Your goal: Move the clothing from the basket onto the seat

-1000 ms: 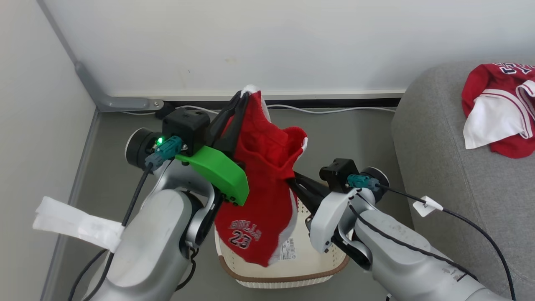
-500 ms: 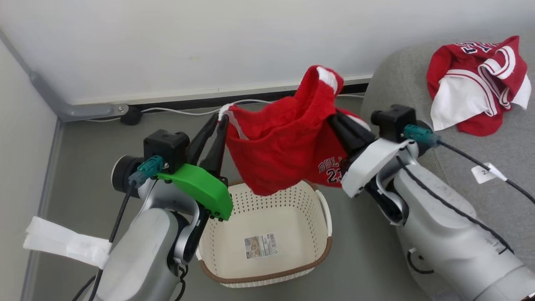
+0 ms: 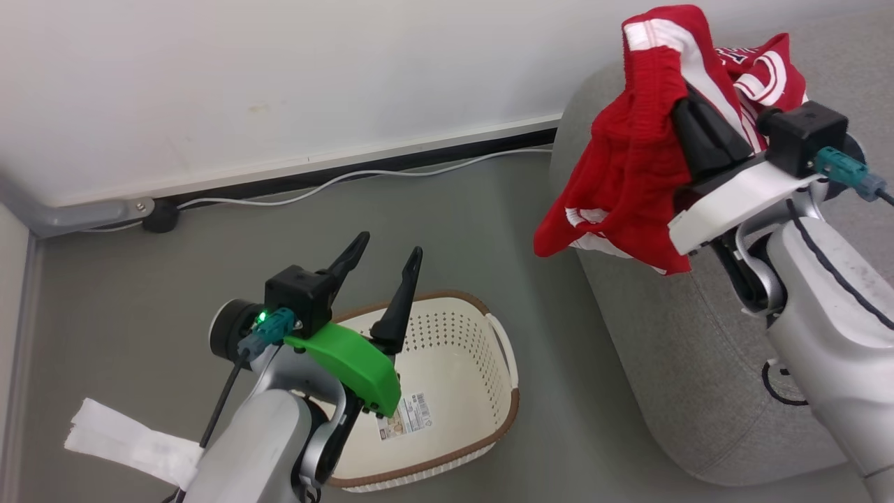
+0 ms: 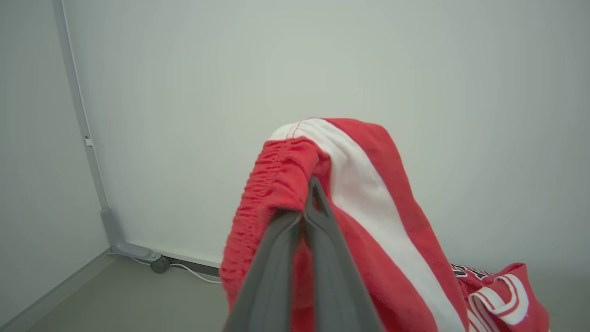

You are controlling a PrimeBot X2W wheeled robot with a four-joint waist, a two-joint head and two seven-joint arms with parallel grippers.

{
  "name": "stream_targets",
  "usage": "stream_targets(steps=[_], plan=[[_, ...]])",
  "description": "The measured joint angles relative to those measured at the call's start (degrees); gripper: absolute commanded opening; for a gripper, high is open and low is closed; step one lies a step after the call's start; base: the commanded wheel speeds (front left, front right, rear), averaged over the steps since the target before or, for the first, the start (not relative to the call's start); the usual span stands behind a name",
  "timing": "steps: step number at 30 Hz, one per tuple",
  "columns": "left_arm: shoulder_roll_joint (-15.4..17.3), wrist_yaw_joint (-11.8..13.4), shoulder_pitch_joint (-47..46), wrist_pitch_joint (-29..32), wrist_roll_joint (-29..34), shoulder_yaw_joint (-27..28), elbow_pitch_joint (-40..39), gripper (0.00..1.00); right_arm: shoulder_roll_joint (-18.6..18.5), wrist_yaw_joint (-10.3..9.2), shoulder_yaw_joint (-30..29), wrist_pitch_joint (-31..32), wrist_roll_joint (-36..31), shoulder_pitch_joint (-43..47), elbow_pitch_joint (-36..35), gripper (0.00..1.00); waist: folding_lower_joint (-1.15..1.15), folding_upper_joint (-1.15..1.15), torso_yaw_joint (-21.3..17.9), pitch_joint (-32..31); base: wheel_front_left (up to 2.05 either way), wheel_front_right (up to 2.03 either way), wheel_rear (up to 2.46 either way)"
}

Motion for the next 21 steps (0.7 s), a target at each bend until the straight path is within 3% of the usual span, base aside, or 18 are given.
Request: stream_targets(steps=[9, 21], plan=[[-0.1, -1.5, 2.5, -1.1, 0.0, -2.8, 0.0, 1.00, -4.8, -1.85, -3.7, -0.1, -0.4, 2.4, -3.3, 0.00, 0.00, 0.00, -4.0, -0.3, 0.00, 0.00, 0.00], [-1.8, -2.9, 3.7, -1.8, 0.0, -6.3, -0.3, 1.00, -7.6, -1.92, -5.4, -0.1, -0.4, 4.6, -7.1, 0.00, 0.00, 0.00, -9.7, -0.3, 0.00, 0.00, 0.00]])
